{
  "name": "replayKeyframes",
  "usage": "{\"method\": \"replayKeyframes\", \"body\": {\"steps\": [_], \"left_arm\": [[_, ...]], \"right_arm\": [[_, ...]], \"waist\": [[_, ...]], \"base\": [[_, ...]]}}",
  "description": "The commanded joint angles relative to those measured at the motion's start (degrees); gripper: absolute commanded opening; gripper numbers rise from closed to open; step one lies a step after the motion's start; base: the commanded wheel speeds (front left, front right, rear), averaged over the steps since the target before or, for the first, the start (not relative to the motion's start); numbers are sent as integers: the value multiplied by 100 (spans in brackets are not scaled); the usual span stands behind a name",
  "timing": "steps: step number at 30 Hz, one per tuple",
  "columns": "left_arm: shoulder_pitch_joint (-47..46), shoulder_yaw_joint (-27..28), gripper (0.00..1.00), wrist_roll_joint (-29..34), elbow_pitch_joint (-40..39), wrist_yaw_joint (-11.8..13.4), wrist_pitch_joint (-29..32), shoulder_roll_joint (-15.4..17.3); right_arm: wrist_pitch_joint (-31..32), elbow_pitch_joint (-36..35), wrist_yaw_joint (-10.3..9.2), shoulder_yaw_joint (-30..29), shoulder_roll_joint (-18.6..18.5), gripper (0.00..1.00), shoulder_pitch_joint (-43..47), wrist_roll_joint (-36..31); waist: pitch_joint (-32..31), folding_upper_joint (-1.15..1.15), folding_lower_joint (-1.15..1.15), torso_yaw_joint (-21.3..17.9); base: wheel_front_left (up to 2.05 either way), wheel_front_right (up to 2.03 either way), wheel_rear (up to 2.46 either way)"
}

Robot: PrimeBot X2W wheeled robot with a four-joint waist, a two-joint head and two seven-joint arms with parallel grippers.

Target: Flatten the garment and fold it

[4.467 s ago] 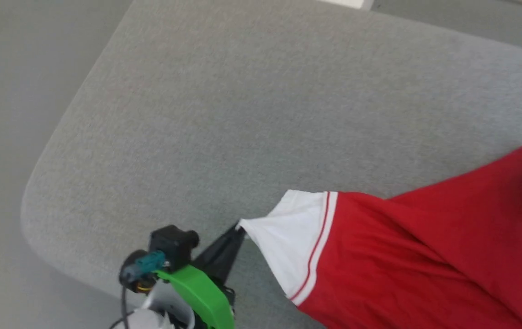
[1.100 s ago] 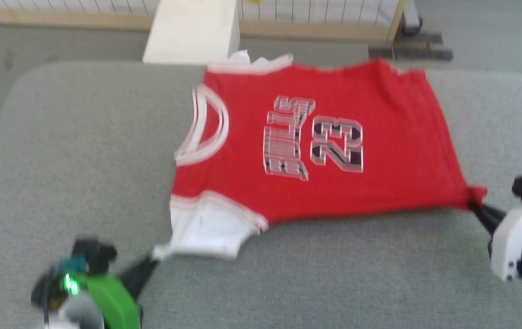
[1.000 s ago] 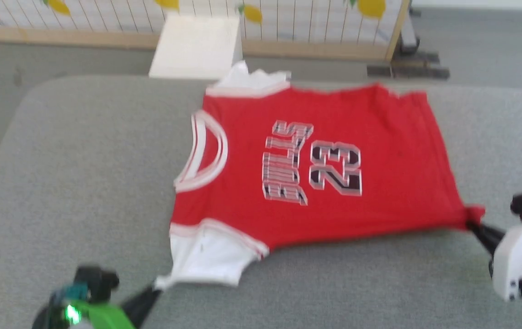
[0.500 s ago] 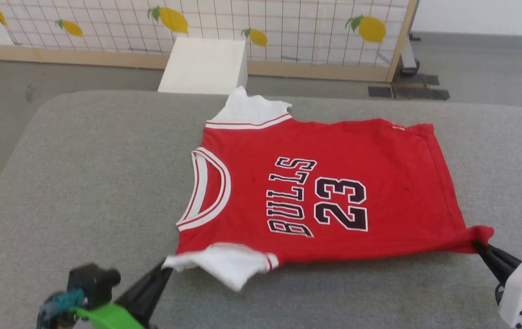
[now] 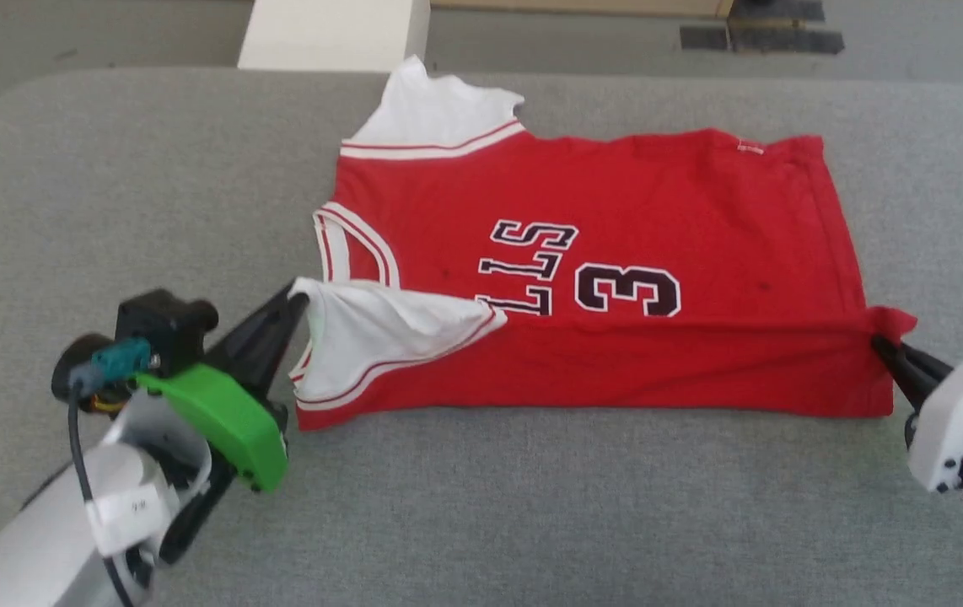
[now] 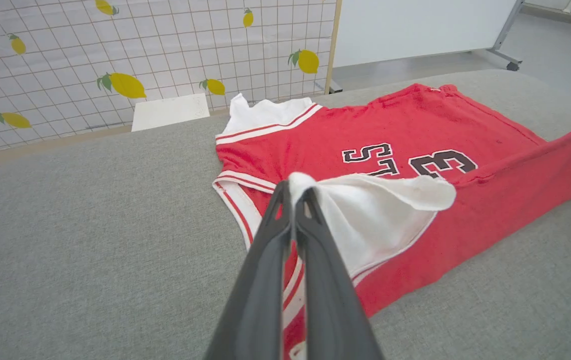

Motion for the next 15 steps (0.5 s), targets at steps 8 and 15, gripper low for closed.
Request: {"method": "replayKeyframes", "body": {"steps": [8,15], "left_arm": [[-879,-247,0,263,1017,-245,278,-378],[-1120,-403,100,229,2016,-241,305,-891]], "right_arm": [[182,509,-11,191,132,0,-724,-301],[97,956,-11,322,243,100,-941,-442]], "waist": [[735,0,0,-36],[712,0,0,75]], "base": [[0,0,0],[0,0,0]]}}
